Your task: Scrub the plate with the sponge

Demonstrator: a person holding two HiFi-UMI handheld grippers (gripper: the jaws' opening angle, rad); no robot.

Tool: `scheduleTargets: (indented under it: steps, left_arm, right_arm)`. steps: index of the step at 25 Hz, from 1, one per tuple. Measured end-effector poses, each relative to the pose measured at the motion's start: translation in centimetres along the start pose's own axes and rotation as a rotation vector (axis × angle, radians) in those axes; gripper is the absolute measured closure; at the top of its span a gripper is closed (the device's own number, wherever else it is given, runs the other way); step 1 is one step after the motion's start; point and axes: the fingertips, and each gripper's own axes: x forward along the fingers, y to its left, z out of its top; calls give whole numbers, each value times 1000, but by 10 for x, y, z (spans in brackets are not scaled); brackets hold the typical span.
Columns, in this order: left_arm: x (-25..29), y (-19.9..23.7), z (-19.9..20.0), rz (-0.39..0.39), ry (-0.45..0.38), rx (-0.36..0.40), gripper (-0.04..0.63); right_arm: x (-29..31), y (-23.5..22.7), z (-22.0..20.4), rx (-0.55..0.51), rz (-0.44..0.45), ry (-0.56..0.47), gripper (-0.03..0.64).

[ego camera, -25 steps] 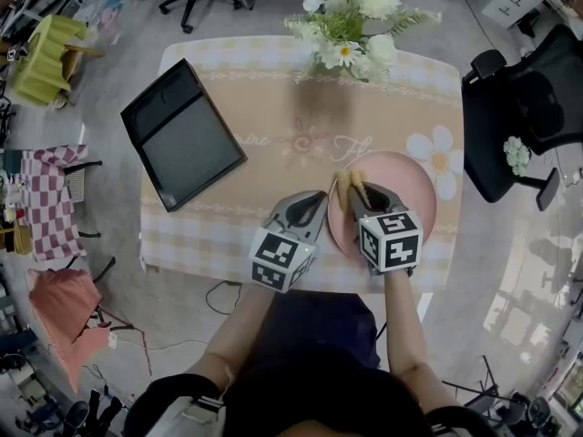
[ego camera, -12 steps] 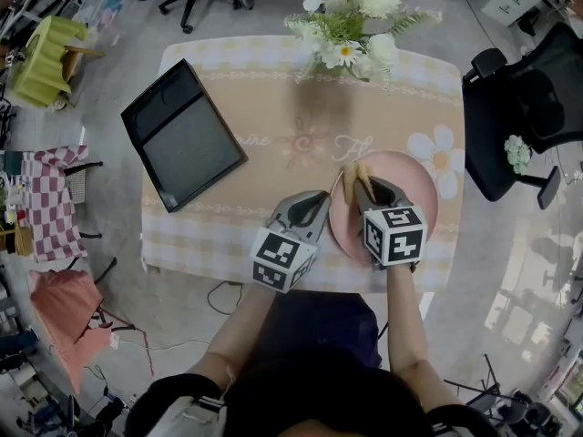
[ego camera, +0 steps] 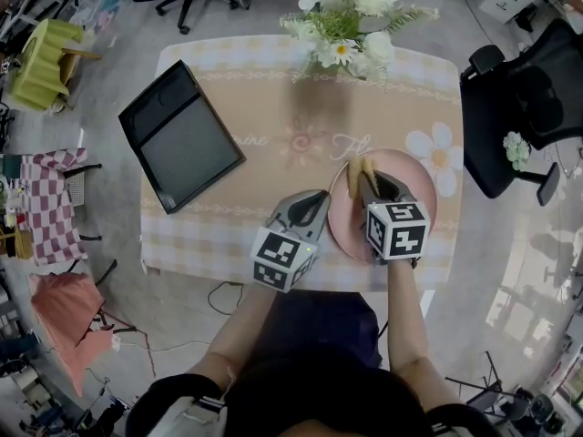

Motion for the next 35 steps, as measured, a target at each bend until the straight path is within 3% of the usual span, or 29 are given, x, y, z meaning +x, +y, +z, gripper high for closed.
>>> scheduleTargets:
  steps: [35]
  left_arm:
    - [1,0,-1,2,6,-1,580]
  right_arm:
    - [-10,-49,4,79,-158,-24,568]
